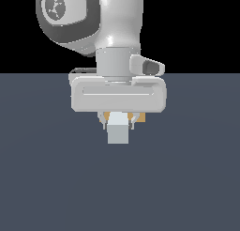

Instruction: Insert the peg into the horizontal hole in a box.

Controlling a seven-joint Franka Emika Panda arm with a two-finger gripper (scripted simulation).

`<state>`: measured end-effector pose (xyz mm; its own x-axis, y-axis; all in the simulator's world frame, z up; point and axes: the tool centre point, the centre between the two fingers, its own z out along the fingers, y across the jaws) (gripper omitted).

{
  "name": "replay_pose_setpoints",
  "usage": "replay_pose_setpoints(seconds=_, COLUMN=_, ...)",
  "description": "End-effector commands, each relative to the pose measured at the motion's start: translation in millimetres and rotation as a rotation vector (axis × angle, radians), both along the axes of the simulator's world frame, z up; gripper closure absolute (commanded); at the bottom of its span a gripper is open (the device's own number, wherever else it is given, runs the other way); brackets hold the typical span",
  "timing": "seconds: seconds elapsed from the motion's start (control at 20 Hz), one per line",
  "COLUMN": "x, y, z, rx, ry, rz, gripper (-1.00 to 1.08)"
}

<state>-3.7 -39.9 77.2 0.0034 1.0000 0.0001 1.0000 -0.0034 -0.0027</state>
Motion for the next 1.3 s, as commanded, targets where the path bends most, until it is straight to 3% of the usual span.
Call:
replay_pose_setpoints(seconds=0.0, x=5, y=19, z=12, rx=-0.001, ry=-0.003, rz=-0.001, gripper=1.08)
replay_pose_setpoints(seconds=0.35, x=12, y=43, z=25, rx=0.000, ry=-0.003, rz=-0.001, gripper=1.08)
replay_pose_setpoints(seconds=1.25, x=13, y=45, z=24, rx=0.000, ry=-0.001, rz=0.002, gripper=1.08)
